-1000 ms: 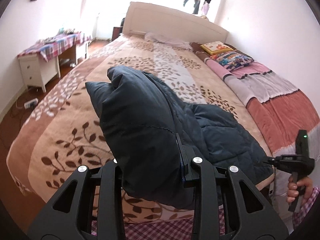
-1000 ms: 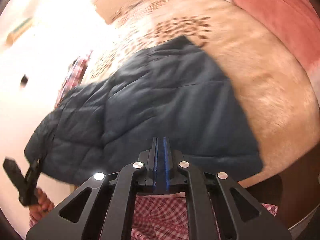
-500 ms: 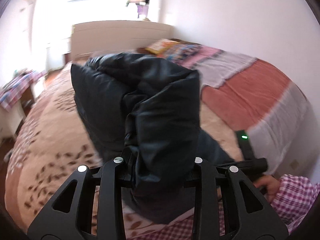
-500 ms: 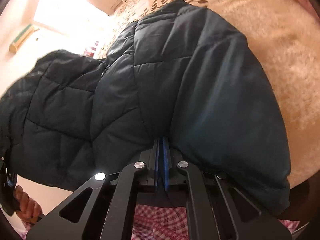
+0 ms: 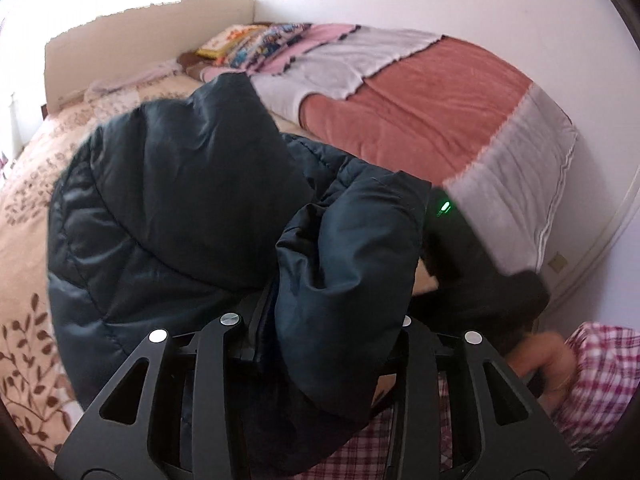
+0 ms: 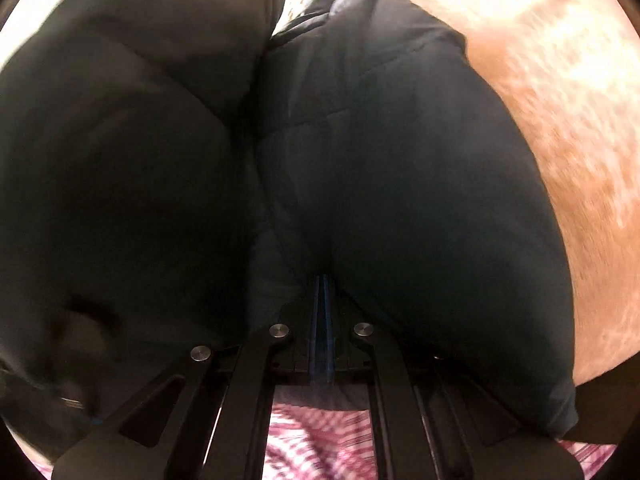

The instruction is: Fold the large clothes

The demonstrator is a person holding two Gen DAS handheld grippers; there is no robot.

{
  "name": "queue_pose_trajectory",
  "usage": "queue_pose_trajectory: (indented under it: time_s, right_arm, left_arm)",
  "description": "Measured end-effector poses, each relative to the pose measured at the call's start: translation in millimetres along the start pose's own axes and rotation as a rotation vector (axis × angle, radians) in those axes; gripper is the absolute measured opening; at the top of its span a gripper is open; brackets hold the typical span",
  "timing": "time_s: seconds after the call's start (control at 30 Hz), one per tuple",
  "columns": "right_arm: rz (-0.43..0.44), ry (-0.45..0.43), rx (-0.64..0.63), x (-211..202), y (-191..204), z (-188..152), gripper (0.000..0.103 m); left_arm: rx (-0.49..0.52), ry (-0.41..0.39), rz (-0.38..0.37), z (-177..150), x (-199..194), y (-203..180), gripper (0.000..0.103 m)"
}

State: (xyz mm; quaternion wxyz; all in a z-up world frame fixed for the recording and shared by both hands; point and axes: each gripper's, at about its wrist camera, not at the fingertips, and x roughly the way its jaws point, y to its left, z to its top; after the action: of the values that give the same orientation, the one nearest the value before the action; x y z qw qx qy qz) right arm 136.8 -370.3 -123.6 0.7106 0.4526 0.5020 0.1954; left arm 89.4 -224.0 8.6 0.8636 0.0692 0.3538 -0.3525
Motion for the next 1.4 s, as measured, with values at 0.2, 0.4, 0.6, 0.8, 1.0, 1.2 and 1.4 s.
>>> queue_pose_trajectory:
  time_s: [0.2, 0.4, 0.6, 0.8, 1.0, 1.2, 1.4]
  right_arm:
    - [0.021, -0.069, 0.038, -49.9, -17.2, -5.8, 0.007]
    - [-0.07, -0.227, 0.021, -121.5, -24.8, -17.1, 0.008]
    - [-0.126, -0.335, -0.046, -165.5, -1.8, -29.4, 0.008]
    - [-0.17, -0.396, -0.227, -160.5, 63.5, -32.5, 0.008]
    - [-0.218, -0.321, -0.489, -119.7, 145.2, -36.7, 0.008]
    - [-0.265, -0.155, -0.627, -58.2, 172.1, -50.6, 0.008]
    - [-0.454, -0.124, -0.613, -28.3, 145.9, -51.3, 0.007]
  left_arm:
    - [0.033, 0.046, -0.012, -10.6, 19.6, -5.0, 0.041]
    - [0.07, 0.062, -0.028, -11.5, 26.2, -21.2, 0.065]
    - [0.004, 0.046, -0.092, 2.4, -11.1, -18.0, 0.068]
    - [-0.067, -0.062, -0.17, 9.2, -72.4, 4.3, 0.069]
    - [-0.187, -0.151, 0.005, 10.4, -106.9, 53.6, 0.069]
    - [-0.372, -0.133, 0.125, -0.5, -109.6, 112.3, 0.069]
    - [-0.429, -0.133, 0.167, -1.9, -106.8, 137.1, 0.069]
